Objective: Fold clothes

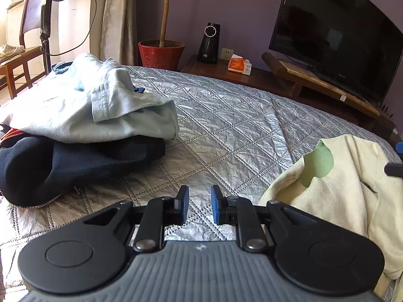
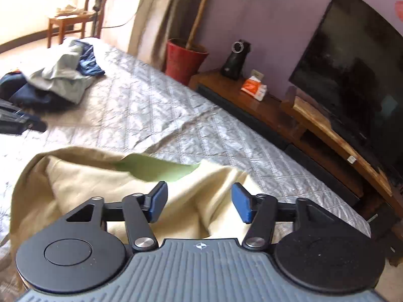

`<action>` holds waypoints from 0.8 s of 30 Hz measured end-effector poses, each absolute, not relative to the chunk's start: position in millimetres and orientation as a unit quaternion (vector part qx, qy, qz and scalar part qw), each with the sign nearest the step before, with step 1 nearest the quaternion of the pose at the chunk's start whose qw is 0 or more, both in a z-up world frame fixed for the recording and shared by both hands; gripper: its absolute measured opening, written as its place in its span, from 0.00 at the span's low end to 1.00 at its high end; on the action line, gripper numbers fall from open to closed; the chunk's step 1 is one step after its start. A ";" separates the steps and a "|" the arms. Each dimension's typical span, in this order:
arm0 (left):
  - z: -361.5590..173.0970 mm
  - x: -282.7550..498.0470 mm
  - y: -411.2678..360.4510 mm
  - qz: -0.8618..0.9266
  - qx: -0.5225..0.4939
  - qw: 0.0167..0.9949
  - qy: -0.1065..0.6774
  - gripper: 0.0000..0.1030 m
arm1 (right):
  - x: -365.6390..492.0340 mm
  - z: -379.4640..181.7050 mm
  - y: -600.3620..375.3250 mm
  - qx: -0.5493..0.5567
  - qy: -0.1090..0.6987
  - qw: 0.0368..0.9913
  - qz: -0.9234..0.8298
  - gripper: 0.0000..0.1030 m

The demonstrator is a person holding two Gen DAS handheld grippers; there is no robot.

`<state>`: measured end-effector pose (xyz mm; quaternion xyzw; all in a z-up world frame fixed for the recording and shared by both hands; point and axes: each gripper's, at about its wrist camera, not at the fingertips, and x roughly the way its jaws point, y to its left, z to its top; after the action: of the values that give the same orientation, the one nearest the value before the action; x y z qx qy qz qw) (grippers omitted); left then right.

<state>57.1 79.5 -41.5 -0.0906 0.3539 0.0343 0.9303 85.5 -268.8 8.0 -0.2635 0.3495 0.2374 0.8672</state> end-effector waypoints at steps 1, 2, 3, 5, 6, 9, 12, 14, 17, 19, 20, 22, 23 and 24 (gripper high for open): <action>-41.7 56.7 78.4 0.032 -0.088 0.931 0.354 0.15 | 69.0 -3.6 -258.1 -0.281 0.363 0.851 0.256 0.66; -41.8 56.5 77.6 0.032 -0.086 0.931 0.354 0.15 | 55.2 -14.4 -249.5 -0.294 0.376 0.835 0.274 0.65; -42.1 56.3 76.9 0.031 -0.084 0.931 0.354 0.15 | 42.7 -24.9 -241.0 -0.317 0.379 0.823 0.281 0.64; -43.1 56.5 76.7 0.032 -0.084 0.930 0.356 0.15 | 24.2 -42.8 -226.9 -0.364 0.372 0.807 0.279 0.63; -43.5 56.6 76.7 0.032 -0.084 0.930 0.356 0.15 | 19.4 -49.5 -222.3 -0.385 0.361 0.806 0.268 0.61; -44.2 57.1 75.2 0.030 -0.082 0.930 0.357 0.15 | 44.1 -44.7 -230.0 -0.283 0.406 0.832 0.253 0.13; -44.5 57.8 74.2 0.028 -0.081 0.930 0.357 0.15 | 72.8 -18.9 -255.7 -0.120 0.416 0.868 0.242 0.10; -44.4 58.2 74.4 0.029 -0.083 0.930 0.357 0.15 | 93.2 0.3 -278.6 0.014 0.410 0.883 0.228 0.10; -44.5 58.4 74.9 0.031 -0.084 0.930 0.356 0.15 | 114.7 11.5 -316.7 0.228 0.369 0.868 0.241 0.10; -44.6 58.2 75.0 0.031 -0.082 0.930 0.356 0.15 | 118.5 20.2 -327.3 0.223 0.340 0.894 0.189 0.12; -44.5 58.2 75.6 0.032 -0.082 0.930 0.357 0.15 | 119.8 20.0 -324.3 0.179 0.347 0.904 0.172 0.19; -44.3 58.3 77.1 0.034 -0.085 0.930 0.357 0.15 | 122.2 17.2 -314.7 0.073 0.371 0.915 0.142 0.30; -44.0 58.1 77.6 0.035 -0.087 0.930 0.356 0.15 | 119.8 16.8 -310.0 0.046 0.371 0.916 0.146 0.31; -43.8 58.2 78.4 0.038 -0.088 0.930 0.356 0.15 | 116.4 16.6 -305.3 0.025 0.369 0.916 0.154 0.32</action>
<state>58.2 78.4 -43.8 -0.0876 0.3557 0.0375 0.9297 116.4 -305.3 16.6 0.0254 0.3687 0.1542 0.9163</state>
